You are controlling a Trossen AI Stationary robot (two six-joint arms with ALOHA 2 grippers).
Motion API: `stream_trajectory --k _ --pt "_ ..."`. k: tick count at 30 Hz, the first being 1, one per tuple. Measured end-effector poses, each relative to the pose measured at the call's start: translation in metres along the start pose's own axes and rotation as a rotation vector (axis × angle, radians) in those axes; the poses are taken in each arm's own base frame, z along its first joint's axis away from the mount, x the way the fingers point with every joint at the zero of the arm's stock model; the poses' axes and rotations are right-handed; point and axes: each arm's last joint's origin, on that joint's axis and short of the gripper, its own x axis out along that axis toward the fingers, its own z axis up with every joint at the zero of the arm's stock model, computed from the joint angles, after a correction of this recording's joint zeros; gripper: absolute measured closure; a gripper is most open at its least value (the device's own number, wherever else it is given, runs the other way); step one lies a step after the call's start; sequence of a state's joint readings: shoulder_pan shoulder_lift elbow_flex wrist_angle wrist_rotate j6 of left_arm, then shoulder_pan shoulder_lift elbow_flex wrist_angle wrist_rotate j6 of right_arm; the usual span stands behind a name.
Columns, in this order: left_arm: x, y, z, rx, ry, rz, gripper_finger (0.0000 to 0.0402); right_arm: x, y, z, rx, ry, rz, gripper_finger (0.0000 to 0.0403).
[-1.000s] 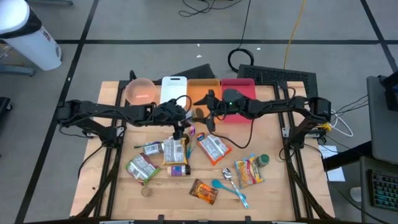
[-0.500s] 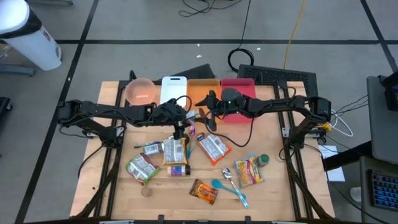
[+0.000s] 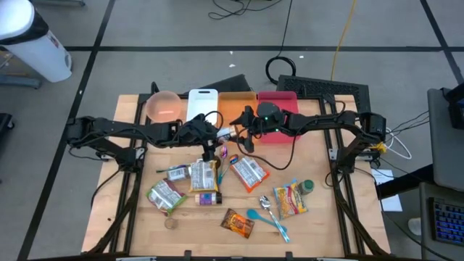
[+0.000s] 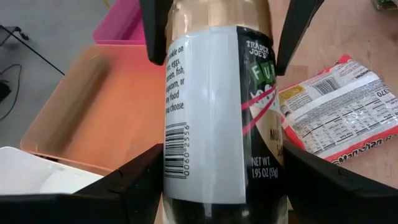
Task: Pick & Place Food Item
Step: Put the golden seasoning bottle into the red bin
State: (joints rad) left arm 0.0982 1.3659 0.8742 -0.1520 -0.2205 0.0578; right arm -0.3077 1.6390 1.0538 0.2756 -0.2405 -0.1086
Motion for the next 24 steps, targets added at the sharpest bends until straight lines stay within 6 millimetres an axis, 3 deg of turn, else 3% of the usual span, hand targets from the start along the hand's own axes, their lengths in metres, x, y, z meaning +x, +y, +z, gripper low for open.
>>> stream_trajectory --k 5,14,19,24 --pt "-0.0001 -0.0001 -0.0006 0.011 0.006 -0.004 0.0121 0.0000 0.0004 -0.0002 -0.009 -0.001 0.014 0.0126" --pt "-0.0002 -0.0003 -0.0007 0.008 0.007 -0.007 0.0120 -0.0002 0.0009 0.0000 -0.008 -0.006 0.048 0.0130" --pt "-0.0009 0.0007 0.0027 -0.038 -0.021 0.013 0.0084 -0.0001 0.0008 -0.0004 -0.012 -0.002 0.035 0.0132" --pt "-0.0014 0.0007 0.0044 -0.052 -0.033 0.012 0.0075 0.0007 -0.0007 -0.0045 -0.009 0.019 0.020 0.0134"
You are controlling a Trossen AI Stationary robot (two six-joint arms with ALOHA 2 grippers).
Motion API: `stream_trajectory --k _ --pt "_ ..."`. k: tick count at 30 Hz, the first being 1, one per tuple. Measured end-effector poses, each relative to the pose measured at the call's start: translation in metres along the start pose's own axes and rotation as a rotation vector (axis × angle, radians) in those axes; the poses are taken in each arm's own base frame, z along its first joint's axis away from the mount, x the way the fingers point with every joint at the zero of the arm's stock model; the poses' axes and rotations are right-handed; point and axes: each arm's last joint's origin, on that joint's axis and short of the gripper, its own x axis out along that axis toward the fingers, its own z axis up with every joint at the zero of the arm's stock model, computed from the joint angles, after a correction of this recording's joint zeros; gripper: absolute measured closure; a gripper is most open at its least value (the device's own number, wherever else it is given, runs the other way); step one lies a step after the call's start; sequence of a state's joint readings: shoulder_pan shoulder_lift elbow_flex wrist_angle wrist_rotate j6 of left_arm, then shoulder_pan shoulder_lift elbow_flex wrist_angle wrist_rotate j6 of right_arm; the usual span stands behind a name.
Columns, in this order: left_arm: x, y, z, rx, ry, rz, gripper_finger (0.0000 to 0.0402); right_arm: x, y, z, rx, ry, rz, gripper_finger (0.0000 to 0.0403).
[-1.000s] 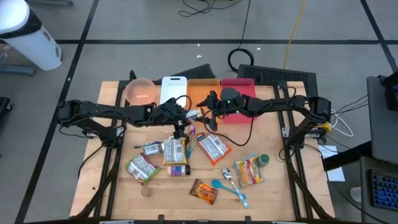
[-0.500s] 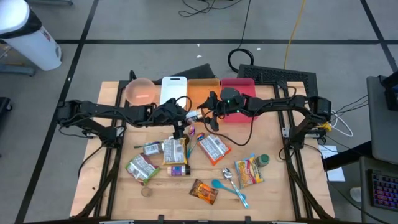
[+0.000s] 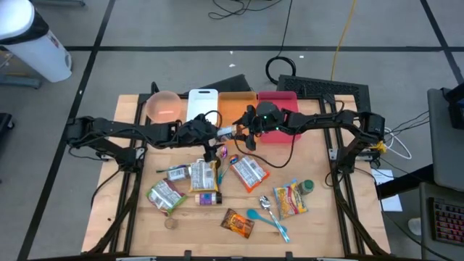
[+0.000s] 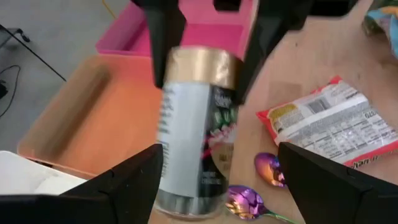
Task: Pick & Place Food Item
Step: Put the golden seasoning bottle into the red bin
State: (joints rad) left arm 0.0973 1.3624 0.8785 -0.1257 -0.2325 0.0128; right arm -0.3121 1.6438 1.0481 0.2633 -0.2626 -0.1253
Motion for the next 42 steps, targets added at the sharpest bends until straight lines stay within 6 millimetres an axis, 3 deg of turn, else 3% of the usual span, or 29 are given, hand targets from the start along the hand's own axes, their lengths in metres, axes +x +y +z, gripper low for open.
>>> stream_trajectory --k 13,22,34,42 --pt "-0.008 0.002 0.005 0.020 -0.042 0.006 0.0101 -0.002 0.000 0.004 -0.044 -0.018 0.012 0.0134" --pt "-0.059 0.019 0.017 0.069 -0.137 0.171 0.0101 -0.028 -0.004 0.032 -0.139 0.046 -0.114 0.0135" --pt "-0.144 0.040 0.020 -0.104 -0.362 0.228 0.0112 -0.071 -0.015 0.089 -0.238 0.170 -0.339 0.0135" --pt "-0.168 0.046 0.005 -0.263 -0.347 0.198 0.0112 -0.090 -0.026 0.111 -0.205 0.201 -0.398 0.0135"
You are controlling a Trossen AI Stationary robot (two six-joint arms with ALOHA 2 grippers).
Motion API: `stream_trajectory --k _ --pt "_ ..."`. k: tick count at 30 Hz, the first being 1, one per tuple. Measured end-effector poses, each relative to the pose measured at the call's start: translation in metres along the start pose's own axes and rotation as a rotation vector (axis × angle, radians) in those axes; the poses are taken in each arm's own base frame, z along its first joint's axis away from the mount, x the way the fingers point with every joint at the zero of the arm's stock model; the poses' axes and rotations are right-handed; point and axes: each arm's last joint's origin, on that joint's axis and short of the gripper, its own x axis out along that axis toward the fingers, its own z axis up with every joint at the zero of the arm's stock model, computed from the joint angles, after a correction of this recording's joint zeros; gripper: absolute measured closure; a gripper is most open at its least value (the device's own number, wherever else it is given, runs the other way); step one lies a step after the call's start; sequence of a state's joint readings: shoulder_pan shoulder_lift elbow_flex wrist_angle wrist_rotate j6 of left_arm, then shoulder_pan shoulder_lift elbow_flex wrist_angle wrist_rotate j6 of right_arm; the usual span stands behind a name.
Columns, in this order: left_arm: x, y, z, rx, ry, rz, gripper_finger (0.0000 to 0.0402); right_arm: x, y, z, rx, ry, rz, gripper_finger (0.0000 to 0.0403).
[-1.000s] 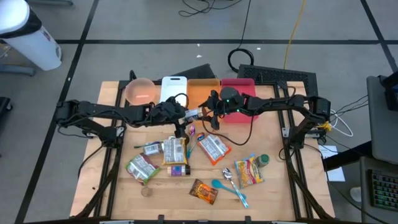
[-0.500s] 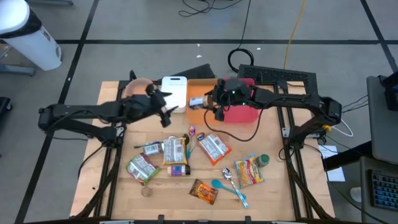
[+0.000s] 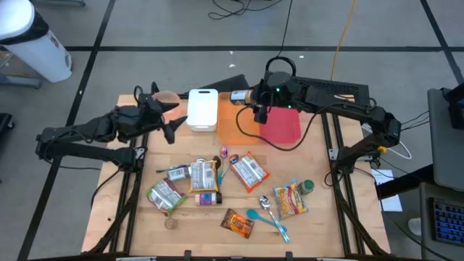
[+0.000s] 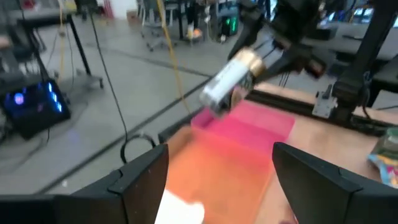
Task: Pick & Place Food Item
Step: Put the golden seasoning bottle into the red bin
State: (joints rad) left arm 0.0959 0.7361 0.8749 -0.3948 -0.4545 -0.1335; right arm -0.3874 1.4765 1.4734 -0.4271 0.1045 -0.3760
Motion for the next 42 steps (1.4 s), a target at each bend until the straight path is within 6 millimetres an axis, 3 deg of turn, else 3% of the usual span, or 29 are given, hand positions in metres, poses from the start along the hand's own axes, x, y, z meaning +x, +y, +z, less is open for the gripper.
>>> stream_trajectory --k 6,11,20,25,32,42 --pt "-0.001 0.002 -0.015 -0.050 0.142 0.022 0.0112 -0.006 -0.008 -0.004 0.083 0.085 0.007 0.0135" --pt "0.010 -0.002 -0.039 -0.089 0.211 -0.037 0.0112 -0.006 -0.008 -0.009 0.142 0.134 0.016 0.0135" --pt "0.046 -0.015 -0.105 -0.198 0.197 -0.159 0.0112 -0.008 -0.004 -0.019 0.227 0.251 0.040 0.0135" --pt "0.060 -0.021 -0.126 -0.293 0.084 -0.256 0.0112 -0.010 -0.004 -0.025 0.241 0.312 0.050 0.0135" --pt "0.074 -0.028 -0.127 -0.271 -0.061 -0.316 0.0112 0.003 -0.016 -0.038 0.238 0.381 0.033 0.0135" --pt "0.089 -0.032 -0.130 -0.142 -0.142 -0.316 0.0112 0.031 -0.056 -0.045 0.221 0.448 0.094 0.0135"
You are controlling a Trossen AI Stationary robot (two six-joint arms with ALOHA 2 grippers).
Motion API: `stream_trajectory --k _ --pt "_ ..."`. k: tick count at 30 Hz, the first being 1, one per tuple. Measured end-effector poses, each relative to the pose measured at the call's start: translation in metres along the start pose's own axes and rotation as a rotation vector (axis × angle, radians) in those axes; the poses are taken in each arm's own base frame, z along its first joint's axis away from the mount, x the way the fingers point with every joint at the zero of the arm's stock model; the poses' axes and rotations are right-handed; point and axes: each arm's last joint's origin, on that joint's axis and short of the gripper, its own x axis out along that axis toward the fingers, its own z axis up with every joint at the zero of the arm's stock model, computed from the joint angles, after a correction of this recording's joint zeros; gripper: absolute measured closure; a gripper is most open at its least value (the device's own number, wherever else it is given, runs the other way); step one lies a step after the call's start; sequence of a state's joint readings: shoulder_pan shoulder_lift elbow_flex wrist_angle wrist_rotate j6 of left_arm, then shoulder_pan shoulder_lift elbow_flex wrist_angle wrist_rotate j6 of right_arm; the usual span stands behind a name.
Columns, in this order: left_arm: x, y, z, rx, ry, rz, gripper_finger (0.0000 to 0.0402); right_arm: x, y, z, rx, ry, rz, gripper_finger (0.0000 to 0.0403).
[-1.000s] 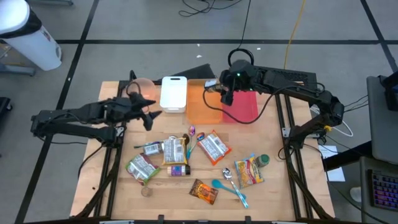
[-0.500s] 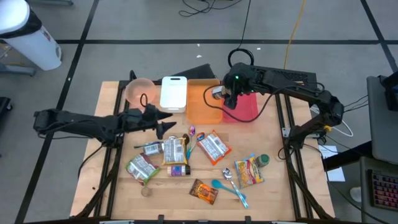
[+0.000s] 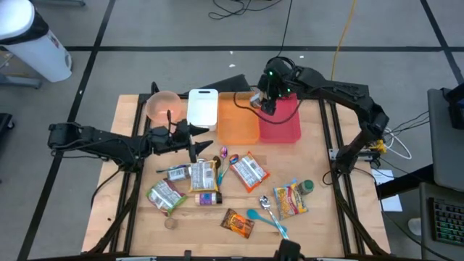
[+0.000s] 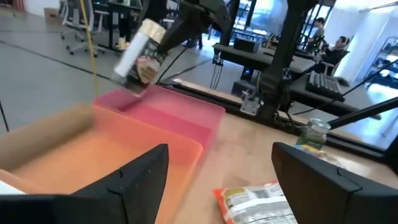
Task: Pick & Place Food Item
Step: Put the golden seasoning bottle into the red bin
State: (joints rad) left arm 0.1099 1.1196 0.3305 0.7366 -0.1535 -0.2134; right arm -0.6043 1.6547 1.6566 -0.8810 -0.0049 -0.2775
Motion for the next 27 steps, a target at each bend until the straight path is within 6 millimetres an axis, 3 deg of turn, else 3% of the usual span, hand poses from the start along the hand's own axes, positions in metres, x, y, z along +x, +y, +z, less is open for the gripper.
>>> stream_trajectory --k 8,14,27 --pt "0.002 0.010 0.000 0.030 0.006 0.046 0.0112 0.028 -0.033 0.016 -0.044 0.117 -0.004 0.0135" --pt "0.003 0.017 0.001 0.028 0.017 0.015 0.0112 0.044 -0.045 0.024 -0.090 0.216 0.026 0.0135" --pt "0.003 0.019 -0.001 0.033 0.045 0.006 0.0112 0.043 -0.048 0.013 -0.156 0.392 0.000 0.0135"
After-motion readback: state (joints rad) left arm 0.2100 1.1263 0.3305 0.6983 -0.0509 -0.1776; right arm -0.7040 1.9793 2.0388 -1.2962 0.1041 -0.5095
